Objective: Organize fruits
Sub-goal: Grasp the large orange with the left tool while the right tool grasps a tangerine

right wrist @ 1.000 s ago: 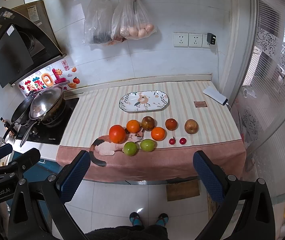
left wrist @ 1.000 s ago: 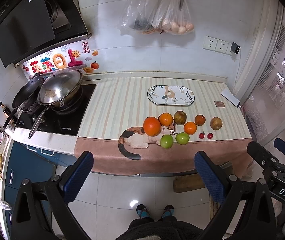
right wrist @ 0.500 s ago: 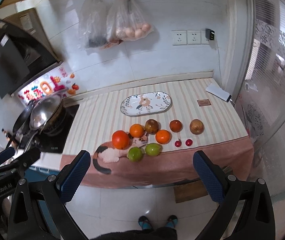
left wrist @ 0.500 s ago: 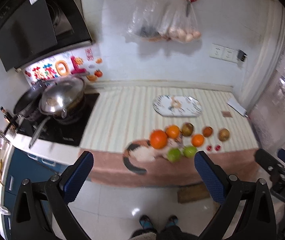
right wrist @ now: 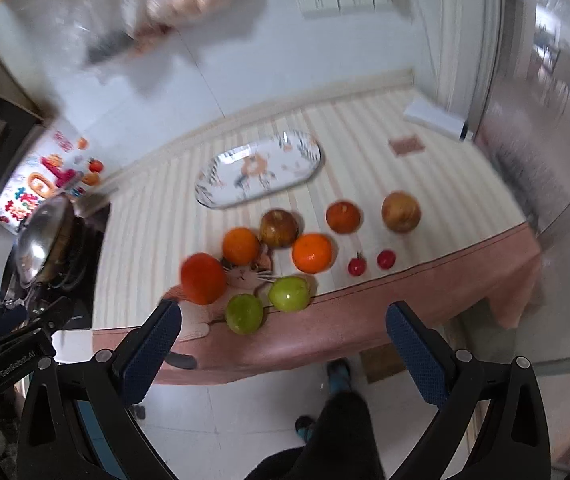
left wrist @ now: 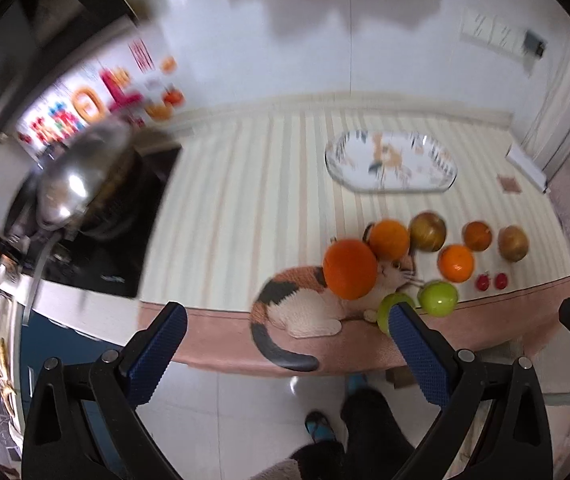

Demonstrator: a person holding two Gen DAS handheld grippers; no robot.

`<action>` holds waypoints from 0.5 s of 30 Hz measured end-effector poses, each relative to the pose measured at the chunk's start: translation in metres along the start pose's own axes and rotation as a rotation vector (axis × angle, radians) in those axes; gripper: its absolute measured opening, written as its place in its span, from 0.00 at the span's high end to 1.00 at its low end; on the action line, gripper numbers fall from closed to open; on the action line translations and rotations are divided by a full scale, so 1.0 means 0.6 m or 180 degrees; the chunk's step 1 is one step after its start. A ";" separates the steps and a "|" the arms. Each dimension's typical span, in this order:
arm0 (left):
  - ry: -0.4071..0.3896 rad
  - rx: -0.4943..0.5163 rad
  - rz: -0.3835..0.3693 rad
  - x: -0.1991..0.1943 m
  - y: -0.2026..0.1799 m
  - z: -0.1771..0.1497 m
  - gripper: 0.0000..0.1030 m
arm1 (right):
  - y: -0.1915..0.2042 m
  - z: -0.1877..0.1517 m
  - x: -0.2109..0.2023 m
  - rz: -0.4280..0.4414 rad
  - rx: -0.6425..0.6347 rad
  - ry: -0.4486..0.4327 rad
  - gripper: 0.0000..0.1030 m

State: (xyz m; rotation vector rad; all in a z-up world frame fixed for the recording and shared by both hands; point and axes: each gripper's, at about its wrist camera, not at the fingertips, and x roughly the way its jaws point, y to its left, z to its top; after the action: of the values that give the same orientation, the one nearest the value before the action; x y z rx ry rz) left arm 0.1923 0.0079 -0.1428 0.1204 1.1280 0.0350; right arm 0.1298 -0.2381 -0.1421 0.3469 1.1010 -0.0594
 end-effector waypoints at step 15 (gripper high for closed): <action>0.1336 -0.0214 -0.0291 0.318 -0.077 0.072 0.02 | -0.067 0.102 0.361 -0.0021 0.0177 0.1017 0.00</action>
State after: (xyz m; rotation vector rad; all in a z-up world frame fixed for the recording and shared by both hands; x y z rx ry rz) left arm 0.3117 -0.0242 -0.3013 0.0000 1.5487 0.0170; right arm 0.2726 -0.2678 -0.3179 0.4120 1.4186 -0.0413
